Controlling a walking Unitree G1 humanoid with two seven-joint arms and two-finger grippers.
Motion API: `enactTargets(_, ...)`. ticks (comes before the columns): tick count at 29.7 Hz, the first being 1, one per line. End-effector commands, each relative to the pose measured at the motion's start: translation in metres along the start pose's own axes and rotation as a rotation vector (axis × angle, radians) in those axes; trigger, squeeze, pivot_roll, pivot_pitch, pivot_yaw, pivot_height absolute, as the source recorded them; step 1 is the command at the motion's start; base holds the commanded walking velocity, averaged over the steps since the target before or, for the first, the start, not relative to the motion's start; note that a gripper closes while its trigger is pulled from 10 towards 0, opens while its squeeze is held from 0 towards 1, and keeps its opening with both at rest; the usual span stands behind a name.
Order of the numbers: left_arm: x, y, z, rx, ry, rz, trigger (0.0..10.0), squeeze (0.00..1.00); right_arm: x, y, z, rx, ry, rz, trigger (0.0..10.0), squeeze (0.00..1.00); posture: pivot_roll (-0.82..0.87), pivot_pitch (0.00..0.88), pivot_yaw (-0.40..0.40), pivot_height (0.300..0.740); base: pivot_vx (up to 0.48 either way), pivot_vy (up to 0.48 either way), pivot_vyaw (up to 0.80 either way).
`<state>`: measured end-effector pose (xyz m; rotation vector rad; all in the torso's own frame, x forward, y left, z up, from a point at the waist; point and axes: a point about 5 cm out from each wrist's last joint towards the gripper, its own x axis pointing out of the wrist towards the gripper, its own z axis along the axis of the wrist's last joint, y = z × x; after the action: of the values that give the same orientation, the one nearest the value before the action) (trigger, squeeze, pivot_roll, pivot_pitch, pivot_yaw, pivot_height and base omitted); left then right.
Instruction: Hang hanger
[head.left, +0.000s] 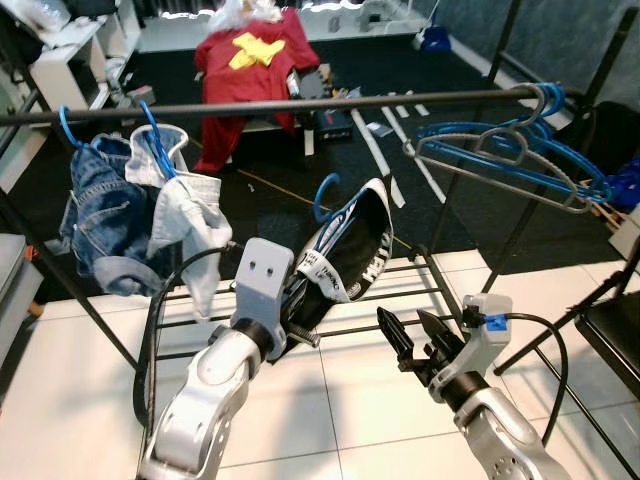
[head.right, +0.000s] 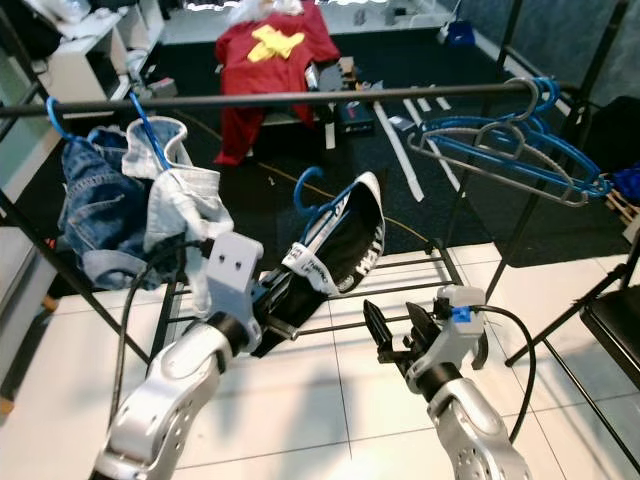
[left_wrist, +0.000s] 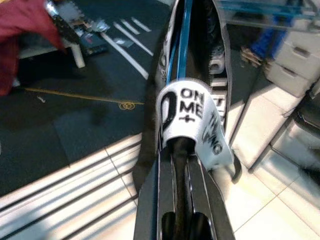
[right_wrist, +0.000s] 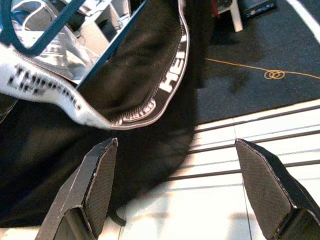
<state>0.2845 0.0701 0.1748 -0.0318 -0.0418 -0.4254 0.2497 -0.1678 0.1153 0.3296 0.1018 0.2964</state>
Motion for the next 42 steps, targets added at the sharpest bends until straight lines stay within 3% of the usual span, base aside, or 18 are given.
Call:
enactTargets(1,0.007,0.001,0.003,-0.032,-0.022,0.031,10.0,0.0,-0.002,0.0,-0.002,-0.028,0.015,-0.001,10.0,0.0,-0.05,0.144,0.039,0.74,0.0,0.0,0.8)
enactTargets(6,0.013,0.008,0.007,-0.049,-0.037,0.071,10.0,0.0,-0.002,0.001,-0.003,-0.034,0.018,0.002,10.0,0.0,-0.06,0.144,0.039,0.74,0.0,0.0,0.8)
enactTargets(10,0.02,0.024,0.011,-0.08,-0.049,0.147,10.0,0.0,-0.002,0.001,-0.003,-0.03,0.017,-0.001,10.0,0.0,-0.06,0.141,0.036,0.74,0.0,0.0,0.4)
enactTargets(11,0.023,0.033,0.012,-0.1,-0.052,0.197,10.0,0.0,-0.002,0.0,-0.004,-0.024,0.017,-0.004,10.0,0.0,-0.06,0.141,0.034,0.74,0.0,0.0,0.0)
enactTargets(14,0.025,0.039,0.013,-0.113,-0.053,0.228,10.0,0.0,-0.002,0.0,-0.004,-0.02,0.016,-0.005,10.0,0.0,-0.06,0.141,0.034,0.74,0.0,0.0,0.0)
enactTargets(18,0.036,0.052,0.014,-0.112,-0.058,0.292,10.0,0.0,-0.002,0.0,-0.004,-0.017,0.016,-0.007,10.0,0.0,-0.06,0.138,0.031,0.74,0.0,0.0,0.0)
enactTargets(19,0.045,0.056,0.014,-0.113,-0.056,0.312,10.0,0.0,-0.002,0.0,-0.004,-0.018,0.016,-0.01,10.0,0.0,-0.07,0.137,0.031,0.74,0.0,0.0,0.0)
enactTargets(25,0.055,0.049,0.017,-0.105,-0.068,0.268,10.0,0.0,-0.001,0.0,-0.004,-0.019,0.015,-0.016,10.0,0.0,-0.07,0.139,0.035,0.74,0.0,0.0,0.0)
enactTargets(27,0.075,0.03,0.024,-0.092,-0.083,0.175,10.0,0.0,-0.001,-0.001,-0.003,-0.016,0.008,-0.031,10.0,0.0,-0.09,0.142,0.049,0.74,0.0,0.0,0.0)
enactTargets(30,0.075,0.03,0.024,-0.092,-0.083,0.175,10.0,0.0,-0.001,-0.001,-0.003,-0.016,0.008,-0.031,10.0,0.0,-0.09,0.142,0.049,0.74,0.0,0.0,0.0)
enactTargets(32,0.091,0.019,0.026,-0.08,-0.059,0.154,10.0,0.0,0.0,0.0,-0.002,-0.015,0.0,-0.042,10.0,0.0,-0.11,0.148,0.063,0.74,0.0,0.0,0.0)
enactTargets(40,0.106,0.018,0.03,-0.045,-0.038,0.183,10.0,0.0,0.0,0.002,-0.002,-0.02,-0.003,-0.051,10.0,0.0,-0.13,0.163,0.076,0.74,0.0,0.0,0.0)
enactTargets(42,0.111,0.028,0.033,-0.037,-0.036,0.223,10.0,0.0,-0.002,0.005,-0.001,-0.014,-0.008,-0.054,10.0,0.0,-0.15,0.182,0.088,0.74,0.0,0.0,0.0)
